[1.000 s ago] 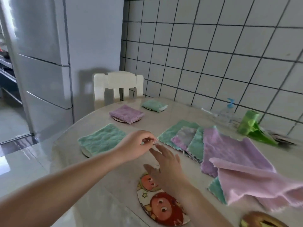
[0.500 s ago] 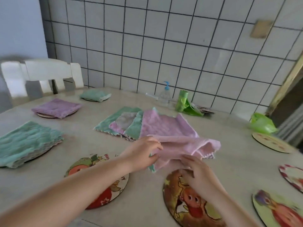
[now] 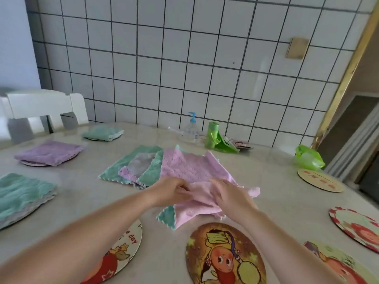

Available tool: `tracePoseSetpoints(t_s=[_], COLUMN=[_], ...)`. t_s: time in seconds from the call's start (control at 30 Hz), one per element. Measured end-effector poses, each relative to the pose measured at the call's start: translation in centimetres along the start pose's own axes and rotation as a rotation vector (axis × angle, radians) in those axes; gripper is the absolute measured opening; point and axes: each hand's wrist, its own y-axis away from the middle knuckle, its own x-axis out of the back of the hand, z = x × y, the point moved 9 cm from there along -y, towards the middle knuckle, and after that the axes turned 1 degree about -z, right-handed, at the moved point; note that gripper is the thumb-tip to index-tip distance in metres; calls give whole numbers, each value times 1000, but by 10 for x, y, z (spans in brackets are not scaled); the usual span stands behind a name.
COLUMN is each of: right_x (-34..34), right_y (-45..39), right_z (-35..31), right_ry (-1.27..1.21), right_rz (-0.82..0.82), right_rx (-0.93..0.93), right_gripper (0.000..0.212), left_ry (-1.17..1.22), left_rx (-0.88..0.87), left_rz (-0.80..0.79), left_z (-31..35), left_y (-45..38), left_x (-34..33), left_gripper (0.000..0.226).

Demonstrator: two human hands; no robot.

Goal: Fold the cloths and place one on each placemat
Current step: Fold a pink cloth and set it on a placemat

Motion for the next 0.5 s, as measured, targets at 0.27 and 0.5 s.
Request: tracePoseSetpoints(t_s=[0.27, 0.5], right_x=[-24, 42], right_y=[-21, -16], right_z=[0, -29], right_ry=[401, 353], right_rz=[-203, 35], right_rx=[-65, 140], right_gripper=[71, 20], left_ry=[-163, -256], left_rx=[-278, -436], left_rz=[63, 289], left_z=[34, 63], left_y=[13, 28], left_x=[6, 63], left_gripper=[26, 19])
